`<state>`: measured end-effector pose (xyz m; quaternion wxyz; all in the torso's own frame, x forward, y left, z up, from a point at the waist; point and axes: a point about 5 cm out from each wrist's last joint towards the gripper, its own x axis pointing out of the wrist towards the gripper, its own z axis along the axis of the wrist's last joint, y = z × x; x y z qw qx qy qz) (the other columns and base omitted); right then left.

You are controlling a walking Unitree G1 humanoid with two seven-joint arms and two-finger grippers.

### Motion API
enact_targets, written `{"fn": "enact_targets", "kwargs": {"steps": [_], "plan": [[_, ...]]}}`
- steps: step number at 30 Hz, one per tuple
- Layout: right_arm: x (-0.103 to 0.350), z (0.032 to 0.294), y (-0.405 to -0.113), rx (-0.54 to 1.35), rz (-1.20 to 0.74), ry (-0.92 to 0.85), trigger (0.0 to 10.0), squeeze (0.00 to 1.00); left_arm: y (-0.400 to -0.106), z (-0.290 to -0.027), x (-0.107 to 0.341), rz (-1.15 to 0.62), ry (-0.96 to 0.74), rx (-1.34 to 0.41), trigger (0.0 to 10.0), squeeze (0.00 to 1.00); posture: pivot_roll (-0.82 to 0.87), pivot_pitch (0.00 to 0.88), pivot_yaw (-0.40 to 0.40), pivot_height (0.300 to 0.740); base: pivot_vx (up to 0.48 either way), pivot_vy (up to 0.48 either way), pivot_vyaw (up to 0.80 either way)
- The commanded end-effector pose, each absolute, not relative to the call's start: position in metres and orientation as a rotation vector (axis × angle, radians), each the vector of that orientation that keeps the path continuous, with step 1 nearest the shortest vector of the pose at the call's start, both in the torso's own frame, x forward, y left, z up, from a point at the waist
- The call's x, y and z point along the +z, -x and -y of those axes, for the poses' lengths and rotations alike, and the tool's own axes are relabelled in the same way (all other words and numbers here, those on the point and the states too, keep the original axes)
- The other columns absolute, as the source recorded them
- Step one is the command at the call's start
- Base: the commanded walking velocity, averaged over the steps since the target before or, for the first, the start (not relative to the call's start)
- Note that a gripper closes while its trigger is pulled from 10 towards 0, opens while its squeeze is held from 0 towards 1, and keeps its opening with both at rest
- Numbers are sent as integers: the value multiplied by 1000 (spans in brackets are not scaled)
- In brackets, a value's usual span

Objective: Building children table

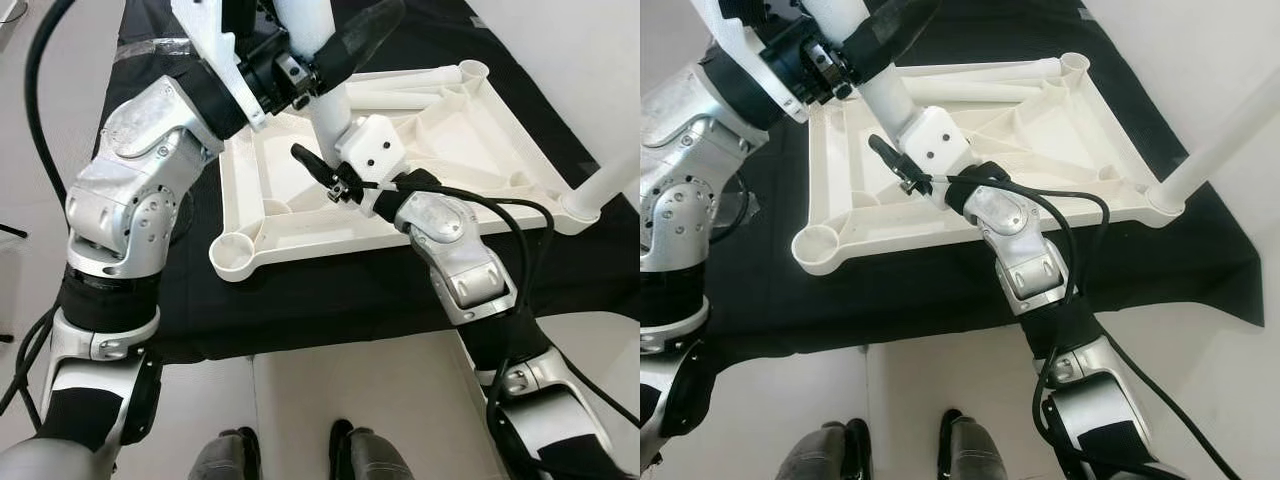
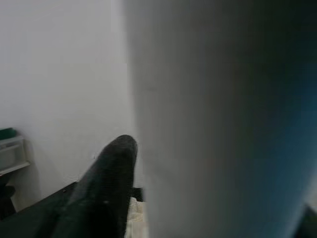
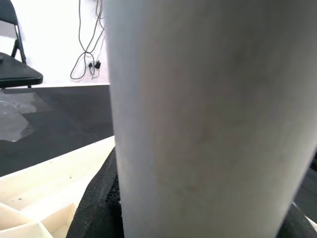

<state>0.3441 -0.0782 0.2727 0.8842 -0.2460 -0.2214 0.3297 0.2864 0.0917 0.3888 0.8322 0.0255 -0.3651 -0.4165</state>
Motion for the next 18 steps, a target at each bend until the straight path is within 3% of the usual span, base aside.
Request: {"fn": "enact_targets", "kwargs": {"steps": [1,18], "plan": [[270,63,-336,762,505,578,10000,0,-287,-99,401,837,-50,-802,0,0,3,181,-68,740,0,0,0],[267,60,-338,762,488,589,10000,0,-289,-93,394,810,-44,-843,0,0,13,185,-63,740,0,0,0]]}}
